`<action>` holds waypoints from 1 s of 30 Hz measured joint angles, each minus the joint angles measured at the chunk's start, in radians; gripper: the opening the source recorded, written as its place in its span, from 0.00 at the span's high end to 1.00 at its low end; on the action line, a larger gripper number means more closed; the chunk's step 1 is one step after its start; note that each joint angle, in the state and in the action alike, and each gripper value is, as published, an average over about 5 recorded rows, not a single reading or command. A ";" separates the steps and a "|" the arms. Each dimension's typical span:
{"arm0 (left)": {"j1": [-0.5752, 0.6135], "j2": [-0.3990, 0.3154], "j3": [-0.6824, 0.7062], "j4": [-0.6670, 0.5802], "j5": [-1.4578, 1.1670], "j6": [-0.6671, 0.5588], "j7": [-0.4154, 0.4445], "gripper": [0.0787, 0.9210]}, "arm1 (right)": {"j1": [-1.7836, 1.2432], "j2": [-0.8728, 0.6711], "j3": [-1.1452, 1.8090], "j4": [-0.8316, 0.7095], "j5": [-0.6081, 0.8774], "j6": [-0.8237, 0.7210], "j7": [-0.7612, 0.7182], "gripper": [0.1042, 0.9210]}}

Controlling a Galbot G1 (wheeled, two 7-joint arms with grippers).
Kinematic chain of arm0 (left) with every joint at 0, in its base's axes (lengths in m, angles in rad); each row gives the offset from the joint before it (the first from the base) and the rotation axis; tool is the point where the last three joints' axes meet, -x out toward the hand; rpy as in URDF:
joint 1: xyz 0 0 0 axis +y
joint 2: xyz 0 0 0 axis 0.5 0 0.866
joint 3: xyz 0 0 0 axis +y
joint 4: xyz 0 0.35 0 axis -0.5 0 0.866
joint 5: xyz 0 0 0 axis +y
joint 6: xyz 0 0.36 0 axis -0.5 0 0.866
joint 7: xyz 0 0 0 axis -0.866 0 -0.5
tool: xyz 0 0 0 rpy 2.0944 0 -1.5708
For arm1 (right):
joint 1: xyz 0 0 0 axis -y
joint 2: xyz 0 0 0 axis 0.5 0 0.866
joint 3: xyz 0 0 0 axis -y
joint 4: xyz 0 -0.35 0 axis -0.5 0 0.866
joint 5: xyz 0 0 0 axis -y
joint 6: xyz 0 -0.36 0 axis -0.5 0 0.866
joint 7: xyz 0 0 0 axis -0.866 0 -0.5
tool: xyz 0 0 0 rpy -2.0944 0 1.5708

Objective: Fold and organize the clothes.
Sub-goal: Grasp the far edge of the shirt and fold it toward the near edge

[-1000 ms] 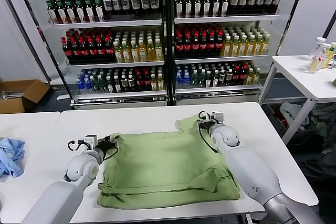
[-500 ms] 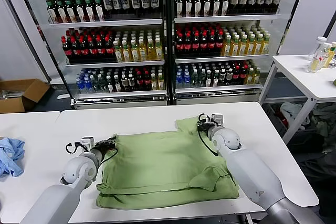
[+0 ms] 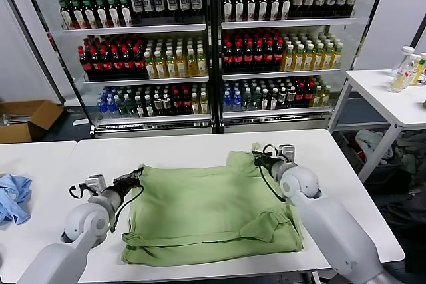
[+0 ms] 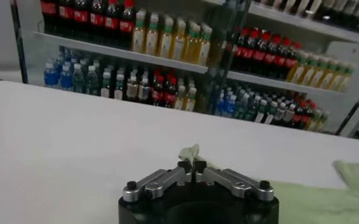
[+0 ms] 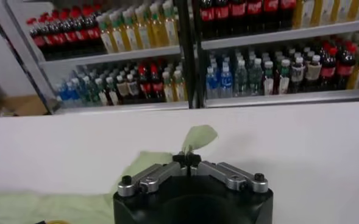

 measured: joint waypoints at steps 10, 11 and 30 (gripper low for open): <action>0.138 0.032 -0.074 -0.147 -0.041 0.001 0.010 0.99 | -0.216 -0.102 0.147 0.257 0.019 -0.006 0.006 1.00; 0.152 0.035 -0.081 -0.159 -0.041 0.001 0.011 0.99 | -0.243 -0.109 0.163 0.281 0.019 -0.006 0.007 1.00; 0.366 0.047 -0.125 -0.249 0.069 0.024 0.042 0.99 | -0.676 -0.115 0.384 0.536 -0.058 -0.009 0.010 0.98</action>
